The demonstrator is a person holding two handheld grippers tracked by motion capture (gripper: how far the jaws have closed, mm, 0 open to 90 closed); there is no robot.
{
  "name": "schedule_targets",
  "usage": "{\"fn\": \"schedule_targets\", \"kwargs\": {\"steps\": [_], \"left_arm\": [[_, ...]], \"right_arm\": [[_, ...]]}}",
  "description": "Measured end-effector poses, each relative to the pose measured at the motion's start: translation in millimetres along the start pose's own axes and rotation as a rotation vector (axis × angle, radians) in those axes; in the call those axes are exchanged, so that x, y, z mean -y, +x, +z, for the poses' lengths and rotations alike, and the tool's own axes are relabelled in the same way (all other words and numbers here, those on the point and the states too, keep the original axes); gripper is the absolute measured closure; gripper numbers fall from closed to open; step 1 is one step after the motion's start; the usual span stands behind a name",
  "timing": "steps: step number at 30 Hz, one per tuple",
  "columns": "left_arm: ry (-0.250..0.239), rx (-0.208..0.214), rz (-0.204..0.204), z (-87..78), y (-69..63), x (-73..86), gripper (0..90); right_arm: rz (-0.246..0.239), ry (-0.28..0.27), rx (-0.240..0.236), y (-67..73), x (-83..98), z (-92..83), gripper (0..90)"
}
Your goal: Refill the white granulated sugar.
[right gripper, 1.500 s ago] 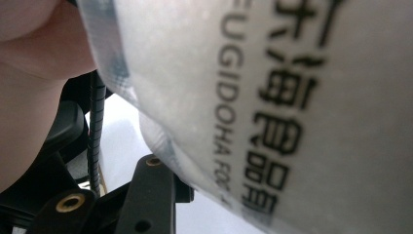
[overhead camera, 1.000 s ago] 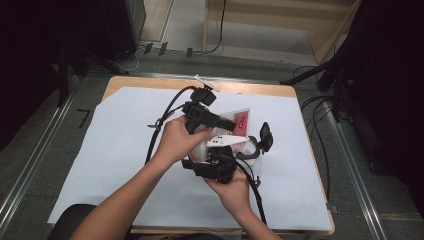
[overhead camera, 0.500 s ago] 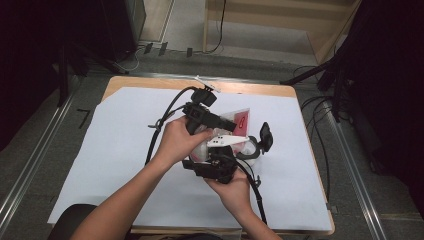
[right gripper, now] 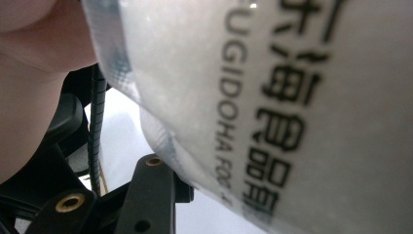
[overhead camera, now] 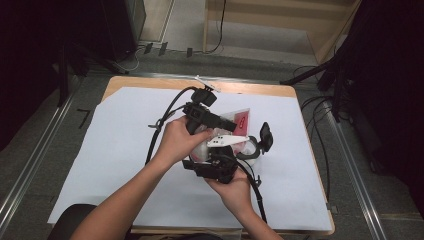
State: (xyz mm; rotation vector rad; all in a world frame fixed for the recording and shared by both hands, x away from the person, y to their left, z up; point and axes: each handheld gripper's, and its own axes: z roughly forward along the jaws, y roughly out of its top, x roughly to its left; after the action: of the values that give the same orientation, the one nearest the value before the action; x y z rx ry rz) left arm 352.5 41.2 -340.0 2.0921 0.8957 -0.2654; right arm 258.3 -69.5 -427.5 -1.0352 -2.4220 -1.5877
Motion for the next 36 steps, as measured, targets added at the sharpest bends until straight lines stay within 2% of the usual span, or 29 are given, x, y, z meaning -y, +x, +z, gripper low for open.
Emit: {"fn": "schedule_targets", "kwargs": {"steps": [33, 36], "left_arm": [[0.0, -0.013, 0.018, 0.5, -3.0, 1.0, 67.9], [-0.004, -0.014, 0.02, 0.8, -3.6, 1.1, 68.1]], "right_arm": [[-0.014, 0.003, 0.007, 0.2, 1.9, 1.0, 63.6], [-0.034, 0.004, 0.023, 1.4, 2.4, 1.3, 63.6]]}}
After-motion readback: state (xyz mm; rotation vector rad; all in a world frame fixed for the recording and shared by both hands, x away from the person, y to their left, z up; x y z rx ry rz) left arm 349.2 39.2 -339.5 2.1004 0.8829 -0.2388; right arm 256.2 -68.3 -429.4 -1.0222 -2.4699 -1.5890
